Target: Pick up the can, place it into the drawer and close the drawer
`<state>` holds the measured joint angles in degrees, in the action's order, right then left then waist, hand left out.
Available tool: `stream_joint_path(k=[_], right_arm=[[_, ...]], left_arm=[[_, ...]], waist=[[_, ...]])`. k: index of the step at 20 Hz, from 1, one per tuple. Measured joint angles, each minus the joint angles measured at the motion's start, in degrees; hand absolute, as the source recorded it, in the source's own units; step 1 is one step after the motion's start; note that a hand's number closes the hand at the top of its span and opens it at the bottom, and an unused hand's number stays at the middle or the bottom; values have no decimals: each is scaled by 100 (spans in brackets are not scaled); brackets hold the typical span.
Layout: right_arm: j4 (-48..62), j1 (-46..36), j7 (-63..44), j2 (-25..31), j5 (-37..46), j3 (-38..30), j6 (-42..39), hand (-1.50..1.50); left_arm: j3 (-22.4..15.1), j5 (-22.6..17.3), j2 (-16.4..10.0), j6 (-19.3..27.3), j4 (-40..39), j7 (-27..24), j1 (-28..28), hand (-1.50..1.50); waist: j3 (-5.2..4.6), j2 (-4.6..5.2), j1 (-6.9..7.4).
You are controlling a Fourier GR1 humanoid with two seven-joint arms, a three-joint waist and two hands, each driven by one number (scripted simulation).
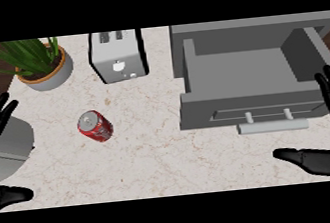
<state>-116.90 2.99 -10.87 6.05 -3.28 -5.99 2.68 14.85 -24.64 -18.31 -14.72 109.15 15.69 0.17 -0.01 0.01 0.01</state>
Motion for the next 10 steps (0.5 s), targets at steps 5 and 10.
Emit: stream_joint_path(k=[5,10], right_arm=[[-85,117,-1,-44,26,-17,-64,-150],[-368,389,13,-77,-34,-60,-187,-150]], left_arm=[[230,-173,-127,-224,-343,94,-280,-150],[43,139,40,-202,-644,21,-477,-150]], waist=[[2,-3,-9],[2,-3,-20]])
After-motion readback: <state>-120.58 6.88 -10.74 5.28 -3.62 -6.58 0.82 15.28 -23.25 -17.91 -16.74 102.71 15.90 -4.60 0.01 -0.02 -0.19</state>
